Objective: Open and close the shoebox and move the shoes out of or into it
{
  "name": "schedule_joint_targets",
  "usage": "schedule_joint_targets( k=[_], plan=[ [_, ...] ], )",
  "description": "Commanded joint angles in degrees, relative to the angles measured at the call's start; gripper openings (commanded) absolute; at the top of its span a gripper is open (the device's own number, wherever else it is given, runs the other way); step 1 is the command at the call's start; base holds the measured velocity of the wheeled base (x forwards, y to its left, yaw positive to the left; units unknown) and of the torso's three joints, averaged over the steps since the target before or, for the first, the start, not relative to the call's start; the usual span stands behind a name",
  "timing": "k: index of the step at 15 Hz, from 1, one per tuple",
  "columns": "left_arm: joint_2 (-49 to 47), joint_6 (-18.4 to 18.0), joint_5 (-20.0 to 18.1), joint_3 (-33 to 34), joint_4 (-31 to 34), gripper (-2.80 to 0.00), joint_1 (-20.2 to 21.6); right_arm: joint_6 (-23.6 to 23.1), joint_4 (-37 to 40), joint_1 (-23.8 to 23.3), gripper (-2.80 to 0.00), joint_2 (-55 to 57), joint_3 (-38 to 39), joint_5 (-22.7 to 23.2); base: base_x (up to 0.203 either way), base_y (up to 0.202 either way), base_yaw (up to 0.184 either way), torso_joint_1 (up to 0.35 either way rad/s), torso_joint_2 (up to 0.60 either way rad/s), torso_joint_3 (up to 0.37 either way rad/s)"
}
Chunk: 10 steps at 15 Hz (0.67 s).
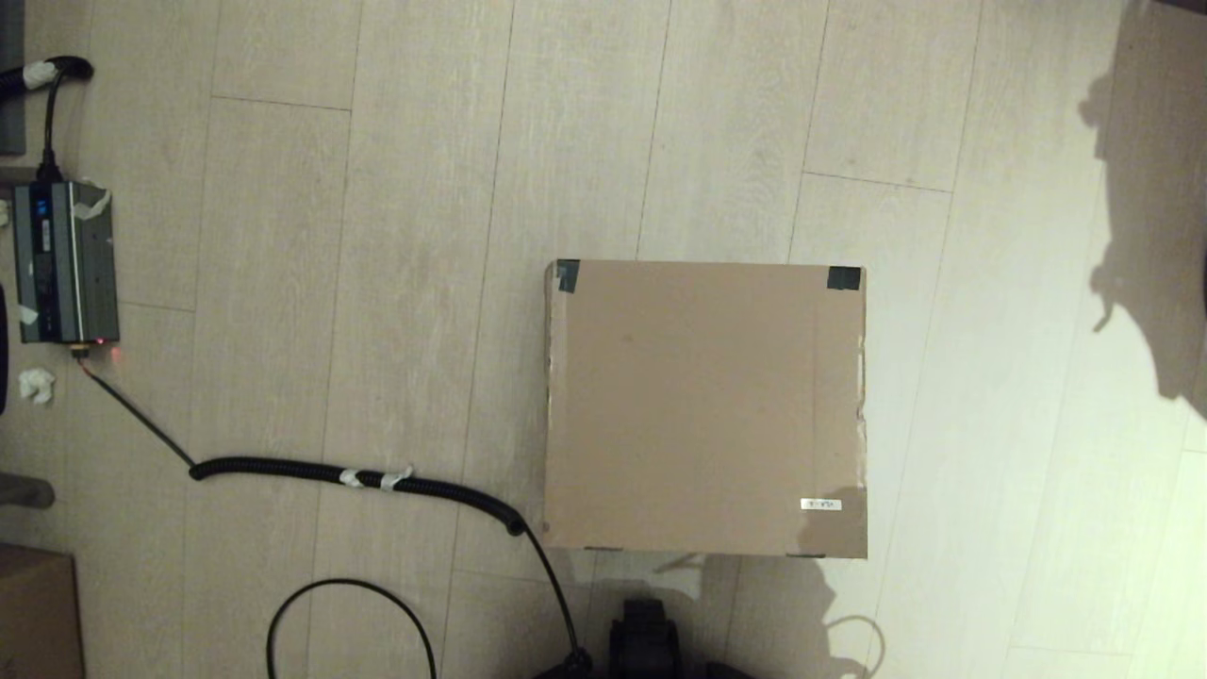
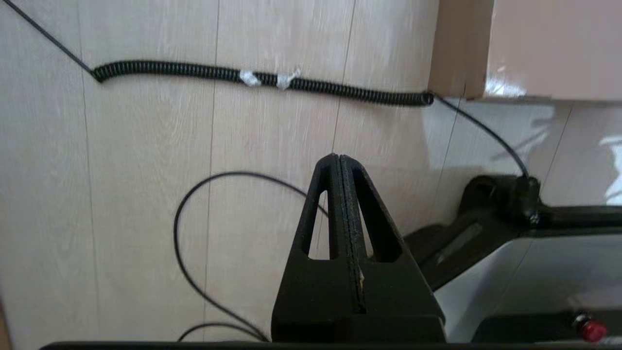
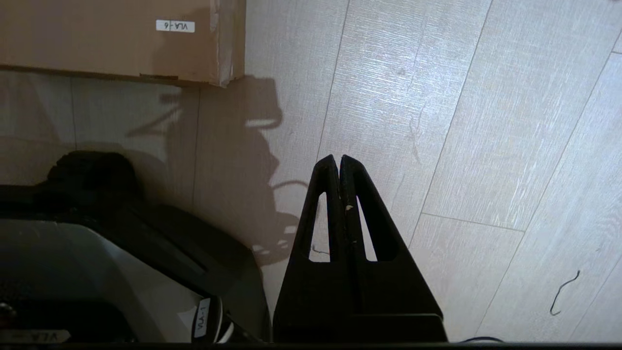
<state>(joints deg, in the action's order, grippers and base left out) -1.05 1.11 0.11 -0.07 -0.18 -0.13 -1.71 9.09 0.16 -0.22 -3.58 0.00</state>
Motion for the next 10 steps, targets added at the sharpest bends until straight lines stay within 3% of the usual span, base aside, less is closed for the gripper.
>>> schedule_joint_targets(
  k=[1, 10],
  plan=[
    [1.05, 0.12, 0.07, 0.07, -0.17, -2.80, -0.04, 0.31, -0.04, 0.02, -2.80, 0.31, 0.07, -0.09, 0.000, 0.000, 0.000, 0.000, 0.00, 0.000],
    [1.05, 0.21, 0.07, 0.07, -0.17, -2.80, -0.04, 0.66, -0.22, -0.07, -2.80, 0.31, -0.02, -0.26, 0.000, 0.000, 0.000, 0.000, 0.00, 0.000]
  ],
)
